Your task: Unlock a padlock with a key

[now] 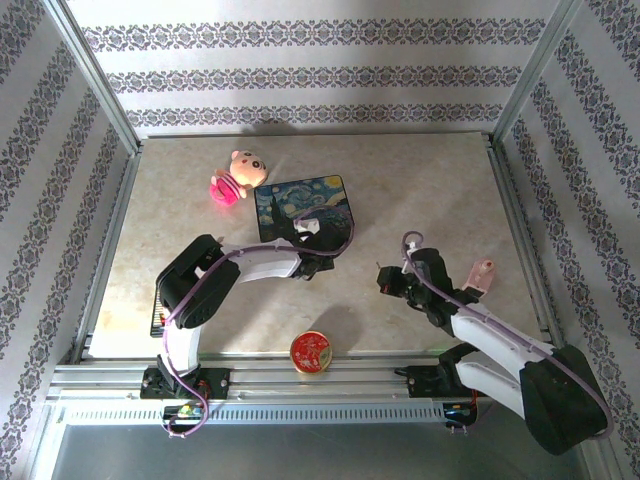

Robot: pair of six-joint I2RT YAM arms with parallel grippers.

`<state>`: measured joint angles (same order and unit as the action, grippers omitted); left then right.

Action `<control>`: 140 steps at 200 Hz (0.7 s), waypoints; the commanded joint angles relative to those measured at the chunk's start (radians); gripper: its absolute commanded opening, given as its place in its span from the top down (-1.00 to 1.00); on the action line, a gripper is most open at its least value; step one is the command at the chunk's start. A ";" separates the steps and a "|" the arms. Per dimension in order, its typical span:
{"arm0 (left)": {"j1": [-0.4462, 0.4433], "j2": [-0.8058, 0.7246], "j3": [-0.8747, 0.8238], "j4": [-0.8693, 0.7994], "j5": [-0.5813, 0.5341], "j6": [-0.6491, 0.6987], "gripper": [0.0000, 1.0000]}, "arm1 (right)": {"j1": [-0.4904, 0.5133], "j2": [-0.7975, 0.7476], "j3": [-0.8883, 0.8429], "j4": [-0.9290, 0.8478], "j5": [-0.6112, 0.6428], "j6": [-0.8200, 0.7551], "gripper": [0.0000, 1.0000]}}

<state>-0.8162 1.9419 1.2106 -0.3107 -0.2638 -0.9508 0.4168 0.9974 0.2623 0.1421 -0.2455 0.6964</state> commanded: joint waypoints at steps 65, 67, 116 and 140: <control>0.034 -0.062 0.020 0.001 0.149 -0.092 0.39 | 0.164 0.100 -0.098 0.414 0.020 -0.035 1.00; 0.035 -0.061 0.020 0.002 0.152 -0.095 0.39 | 0.167 0.107 -0.098 0.425 0.020 -0.034 1.00; 0.043 -0.060 0.026 0.002 0.168 -0.120 0.40 | 0.226 0.349 -0.063 0.652 0.000 0.006 1.00; 0.048 -0.061 0.019 0.014 0.181 -0.138 0.40 | 0.262 0.488 -0.034 0.786 -0.008 0.034 1.00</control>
<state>-0.7826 1.9171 1.2125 -0.3084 -0.1040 -1.0496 0.6472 1.3861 0.1871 0.7189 -0.2440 0.6979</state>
